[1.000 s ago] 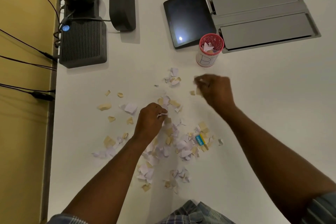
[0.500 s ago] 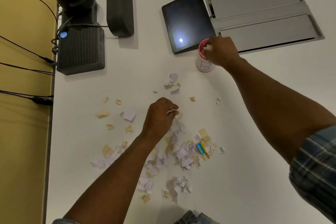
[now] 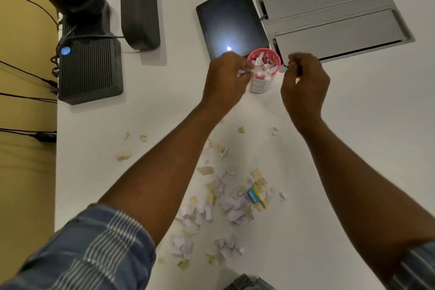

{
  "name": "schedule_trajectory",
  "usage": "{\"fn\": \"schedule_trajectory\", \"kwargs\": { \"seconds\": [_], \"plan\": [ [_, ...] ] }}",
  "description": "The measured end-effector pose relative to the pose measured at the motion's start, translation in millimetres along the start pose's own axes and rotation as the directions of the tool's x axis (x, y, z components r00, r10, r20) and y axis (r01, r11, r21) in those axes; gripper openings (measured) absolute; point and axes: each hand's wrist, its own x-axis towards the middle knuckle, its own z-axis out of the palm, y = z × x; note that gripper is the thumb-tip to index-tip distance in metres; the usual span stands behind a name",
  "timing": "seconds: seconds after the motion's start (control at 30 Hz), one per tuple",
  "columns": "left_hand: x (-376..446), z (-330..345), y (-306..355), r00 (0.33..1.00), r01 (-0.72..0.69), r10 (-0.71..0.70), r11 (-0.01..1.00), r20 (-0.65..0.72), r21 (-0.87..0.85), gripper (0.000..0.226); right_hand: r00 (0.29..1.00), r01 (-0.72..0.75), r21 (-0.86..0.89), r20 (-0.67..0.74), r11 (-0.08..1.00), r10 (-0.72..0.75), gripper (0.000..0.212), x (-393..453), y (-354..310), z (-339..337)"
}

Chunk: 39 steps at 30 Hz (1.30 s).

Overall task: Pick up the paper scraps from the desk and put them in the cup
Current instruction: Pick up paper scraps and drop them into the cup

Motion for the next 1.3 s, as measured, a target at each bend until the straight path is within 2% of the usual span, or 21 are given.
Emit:
{"fn": "schedule_trajectory", "kwargs": {
  "seconds": [0.07,0.17,0.3,0.43,0.57,0.67,0.8,1.0,1.1,1.2,1.3],
  "plan": [
    [24.2,18.8,5.1,1.000,-0.021,0.019,0.997,0.020,0.077,0.020,0.998,-0.057,0.019,0.008,0.998,0.057,0.020,-29.7,11.9,-7.6],
    [50.3,47.0,4.9,0.991,-0.073,0.044,0.968,0.126,0.238,0.022,0.986,-0.137,-0.009,0.097,0.991,0.137,0.019,-69.2,29.9,-16.2],
    [66.5,72.9,6.1,0.942,-0.204,0.063,0.886,0.329,0.415,0.025,0.964,-0.200,-0.031,0.172,0.979,0.202,0.020,-102.8,44.0,-23.9],
    [78.1,83.7,6.0,0.899,-0.261,0.009,0.813,0.437,0.520,0.027,0.944,-0.226,-0.068,0.230,0.972,0.236,0.020,-118.0,48.5,-24.7],
    [82.3,87.3,7.3,0.854,-0.293,-0.045,0.782,0.518,0.550,0.027,0.930,-0.186,-0.109,0.302,0.976,0.211,0.020,-122.6,49.1,-22.4],
    [86.4,84.5,11.5,0.835,-0.305,-0.032,0.804,0.549,0.510,0.025,0.915,-0.133,-0.126,0.367,0.983,0.170,0.020,-125.5,47.3,-21.0],
    [92.7,68.7,21.0,0.808,-0.318,-0.037,0.812,0.587,0.489,0.037,0.900,-0.093,-0.141,0.412,0.986,0.144,0.019,-129.6,44.3,-18.7],
    [82.5,60.2,23.8,0.873,-0.349,0.043,0.752,0.486,0.559,0.034,0.880,-0.133,-0.151,0.437,0.980,0.187,0.020,-136.8,39.5,-18.9],
    [75.4,63.5,24.1,0.810,-0.427,0.050,0.733,0.584,0.529,0.030,0.877,-0.121,-0.161,0.445,0.980,0.181,0.020,-138.4,37.7,-18.5],
    [72.1,67.8,25.3,0.732,-0.500,-0.014,0.667,0.681,0.552,0.023,0.879,-0.116,-0.168,0.441,0.979,0.180,0.019,-137.8,40.2,-19.4],
    [77.8,70.5,20.2,0.728,-0.497,-0.040,0.657,0.684,0.567,0.027,0.876,-0.119,-0.176,0.445,0.977,0.187,0.019,-137.4,41.3,-19.7]
  ]
}}
